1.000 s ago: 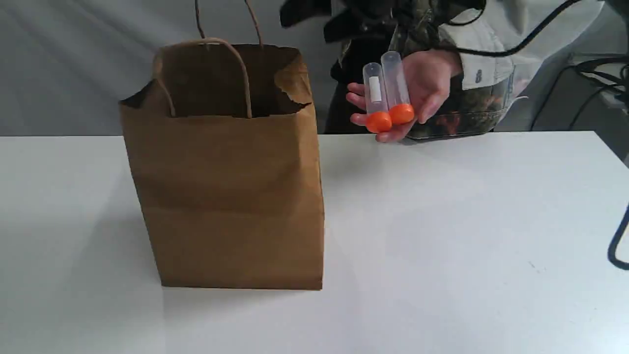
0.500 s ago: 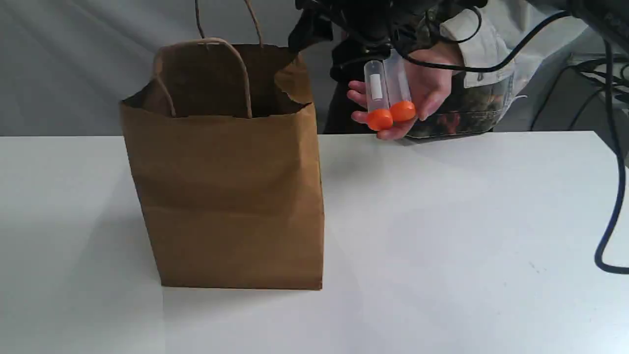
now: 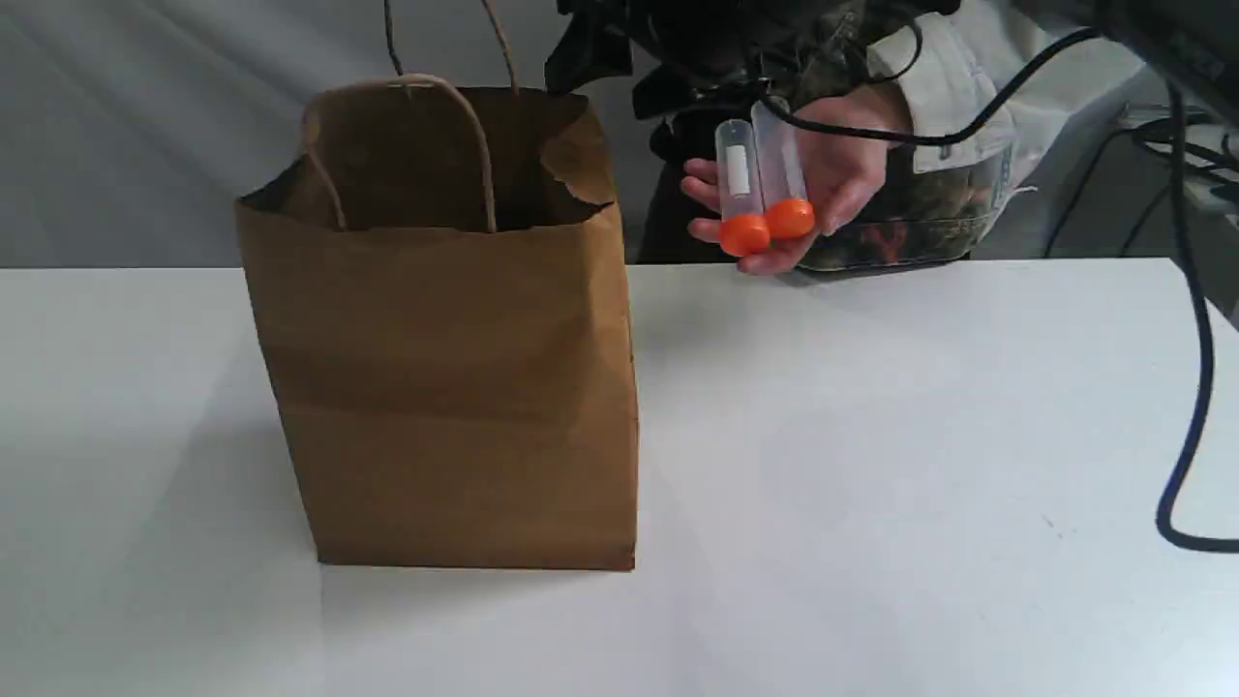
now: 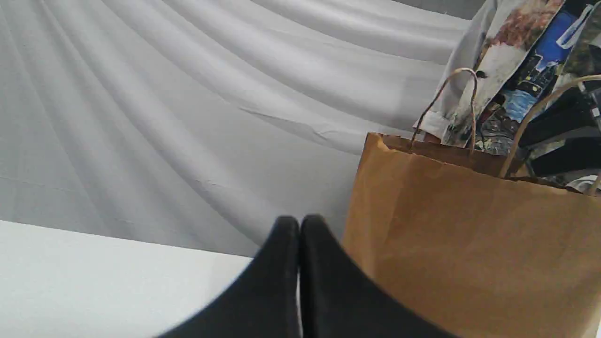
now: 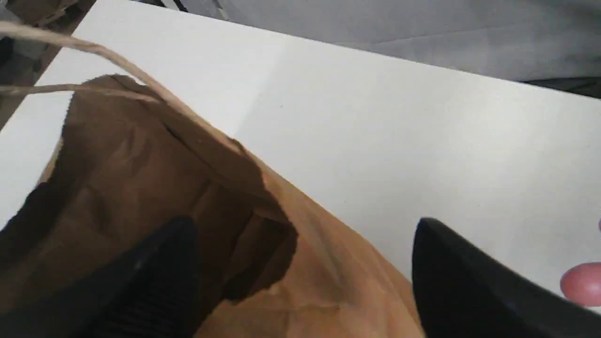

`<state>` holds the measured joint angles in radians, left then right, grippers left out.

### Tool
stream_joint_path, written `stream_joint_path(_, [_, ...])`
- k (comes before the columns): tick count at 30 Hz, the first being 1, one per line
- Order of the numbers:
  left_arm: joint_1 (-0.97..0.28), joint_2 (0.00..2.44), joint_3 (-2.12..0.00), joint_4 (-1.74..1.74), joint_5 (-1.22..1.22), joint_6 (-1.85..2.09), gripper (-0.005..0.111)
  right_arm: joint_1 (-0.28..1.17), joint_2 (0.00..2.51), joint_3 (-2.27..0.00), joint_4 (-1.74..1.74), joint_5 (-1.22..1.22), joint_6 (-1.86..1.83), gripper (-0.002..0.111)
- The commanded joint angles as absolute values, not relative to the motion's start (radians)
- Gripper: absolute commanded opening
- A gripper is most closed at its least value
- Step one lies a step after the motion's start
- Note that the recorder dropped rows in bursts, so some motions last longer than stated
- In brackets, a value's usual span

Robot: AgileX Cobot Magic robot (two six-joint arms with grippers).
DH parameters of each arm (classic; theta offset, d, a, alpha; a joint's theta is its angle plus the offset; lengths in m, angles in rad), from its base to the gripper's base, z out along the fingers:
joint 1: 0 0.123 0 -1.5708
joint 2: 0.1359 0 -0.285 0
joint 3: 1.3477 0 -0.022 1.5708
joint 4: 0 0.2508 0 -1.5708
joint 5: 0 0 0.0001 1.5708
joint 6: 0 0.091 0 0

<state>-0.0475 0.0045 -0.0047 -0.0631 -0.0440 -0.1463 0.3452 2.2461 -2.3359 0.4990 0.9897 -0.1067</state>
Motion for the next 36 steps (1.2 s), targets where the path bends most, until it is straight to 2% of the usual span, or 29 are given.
stream_joint_path(1, [-0.046,0.0,0.0,-0.073,-0.039,-0.156,0.0,0.362,2.248,-2.341,0.39,0.966,-0.069,0.064])
stream_joint_path(13, [-0.046,0.0,0.0,-0.071,-0.028,-0.156,0.0,0.369,2.312,-2.341,0.36,0.979,-0.013,0.064])
stream_joint_path(15, [-0.046,0.0,0.0,-0.071,-0.02,-0.156,0.0,0.372,2.319,-2.341,0.37,0.972,-0.015,0.062])
stream_joint_path(17, [-0.046,0.0,0.0,-0.068,-0.02,-0.156,0.0,0.372,2.319,-2.341,0.373,0.972,-0.015,0.052])
stream_joint_path(19, [-0.046,0.0,0.0,-0.068,-0.02,-0.156,0.0,0.372,2.319,-2.341,0.38,0.972,-0.015,0.03])
stream_joint_path(20, [-0.046,0.0,0.0,-0.068,-0.02,-0.156,0.0,0.372,2.319,-2.341,0.387,0.972,-0.015,0.023])
stream_joint_path(22, [-0.046,0.0,0.0,-0.072,-0.036,-0.158,0.0,0.372,2.319,-2.341,0.421,0.975,-0.048,-0.001])
stream_joint_path(29, [-0.046,0.0,0.0,-0.147,-0.267,-0.365,0.0,0.372,2.319,-2.341,0.462,1.022,-0.128,0.0])
stream_joint_path(36, [-0.046,0.038,-0.072,-0.059,-0.127,-0.44,0.0,0.372,2.319,-2.341,0.477,1.077,-0.162,0.0])
